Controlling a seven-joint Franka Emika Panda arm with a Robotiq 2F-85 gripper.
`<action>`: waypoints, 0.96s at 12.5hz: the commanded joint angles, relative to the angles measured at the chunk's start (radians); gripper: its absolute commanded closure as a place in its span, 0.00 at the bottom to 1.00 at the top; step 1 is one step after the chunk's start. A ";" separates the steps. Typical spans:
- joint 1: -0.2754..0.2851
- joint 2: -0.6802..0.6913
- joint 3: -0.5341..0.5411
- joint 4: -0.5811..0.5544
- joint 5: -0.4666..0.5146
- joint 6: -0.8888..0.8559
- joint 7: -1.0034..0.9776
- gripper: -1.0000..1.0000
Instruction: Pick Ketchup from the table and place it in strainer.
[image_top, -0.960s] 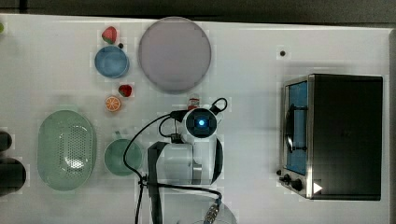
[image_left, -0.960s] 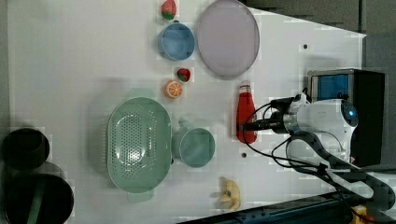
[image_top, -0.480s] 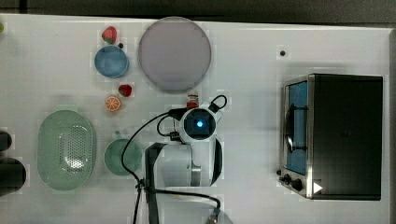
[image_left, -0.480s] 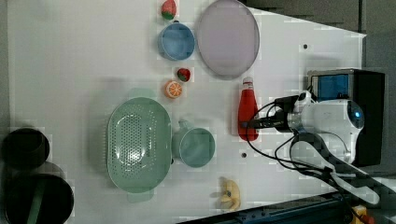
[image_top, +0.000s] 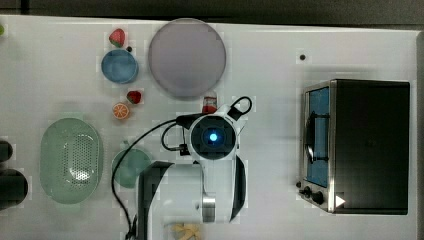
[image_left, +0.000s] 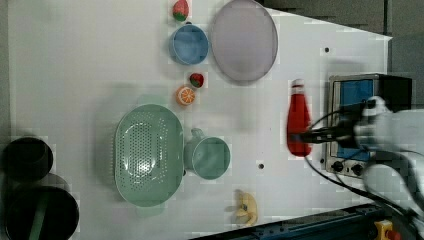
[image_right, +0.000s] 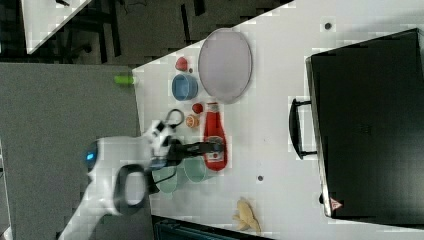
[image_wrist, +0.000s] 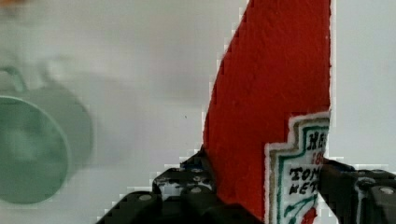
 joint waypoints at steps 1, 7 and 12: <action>0.023 -0.117 0.051 0.035 -0.001 -0.089 0.021 0.38; 0.081 -0.155 0.244 0.087 0.039 -0.141 0.319 0.38; 0.095 -0.035 0.431 0.112 0.092 0.007 0.621 0.38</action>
